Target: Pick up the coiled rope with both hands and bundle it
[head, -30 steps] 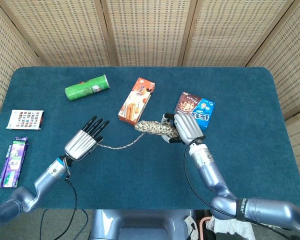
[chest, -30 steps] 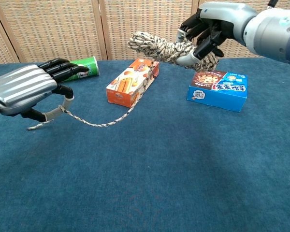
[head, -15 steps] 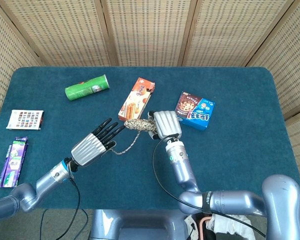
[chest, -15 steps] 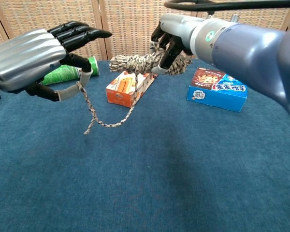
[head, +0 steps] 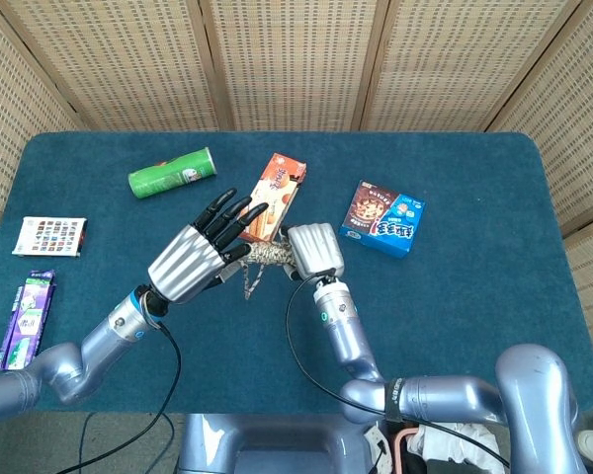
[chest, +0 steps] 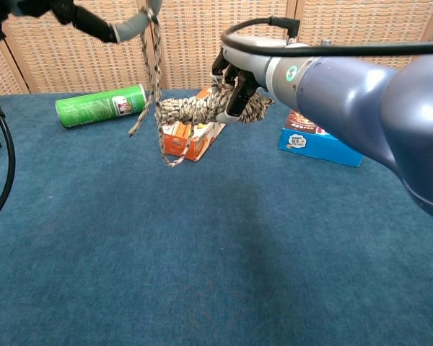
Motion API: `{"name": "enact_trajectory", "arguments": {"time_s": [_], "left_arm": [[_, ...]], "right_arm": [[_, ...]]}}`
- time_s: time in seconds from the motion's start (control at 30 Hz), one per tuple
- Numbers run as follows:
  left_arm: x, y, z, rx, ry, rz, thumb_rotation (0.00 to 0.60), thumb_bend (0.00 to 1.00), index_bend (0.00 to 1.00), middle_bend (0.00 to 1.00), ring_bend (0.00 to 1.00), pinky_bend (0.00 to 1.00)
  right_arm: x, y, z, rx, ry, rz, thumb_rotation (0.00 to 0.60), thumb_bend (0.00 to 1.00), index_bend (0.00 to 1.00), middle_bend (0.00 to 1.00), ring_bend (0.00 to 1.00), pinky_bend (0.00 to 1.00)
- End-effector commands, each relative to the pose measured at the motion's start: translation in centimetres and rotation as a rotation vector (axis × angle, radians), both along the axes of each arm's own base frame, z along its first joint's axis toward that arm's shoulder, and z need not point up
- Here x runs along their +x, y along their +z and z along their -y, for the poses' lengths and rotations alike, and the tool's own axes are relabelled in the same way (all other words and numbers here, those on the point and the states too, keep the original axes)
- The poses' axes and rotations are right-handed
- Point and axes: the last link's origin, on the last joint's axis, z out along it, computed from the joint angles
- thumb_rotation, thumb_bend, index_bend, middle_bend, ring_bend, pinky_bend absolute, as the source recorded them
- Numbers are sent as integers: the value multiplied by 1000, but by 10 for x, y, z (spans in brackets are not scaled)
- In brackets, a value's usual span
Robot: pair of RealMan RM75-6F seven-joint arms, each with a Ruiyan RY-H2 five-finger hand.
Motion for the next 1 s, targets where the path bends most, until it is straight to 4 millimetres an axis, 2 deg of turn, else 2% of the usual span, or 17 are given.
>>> {"name": "enact_trajectory", "arguments": {"time_s": [0.03, 0.23, 0.53, 0.8, 1.0], "left_arm": [[10, 11, -7, 80, -49, -28, 600, 610, 839, 0, 0, 0], [21, 13, -17, 116, -65, -28, 600, 610, 842, 0, 0, 0], [53, 1, -40, 6, 63, 169, 600, 610, 842, 0, 0, 0], [68, -5, -60, 8, 172, 245, 600, 610, 846, 0, 0, 0], [66, -13, -78, 46, 253, 215, 600, 611, 846, 0, 0, 0]], "right_arm": [[-3, -1, 0, 2, 11, -18, 600, 832, 701, 743, 682, 925], [-1, -3, -4, 35, 58, -6, 600, 832, 701, 743, 682, 925], [-2, -11, -10, 162, 158, 79, 600, 832, 701, 743, 682, 913], [-8, -18, -13, 260, 206, 138, 600, 830, 701, 743, 675, 760], [-10, -15, -15, 340, 227, 219, 600, 815, 701, 743, 632, 659]]}}
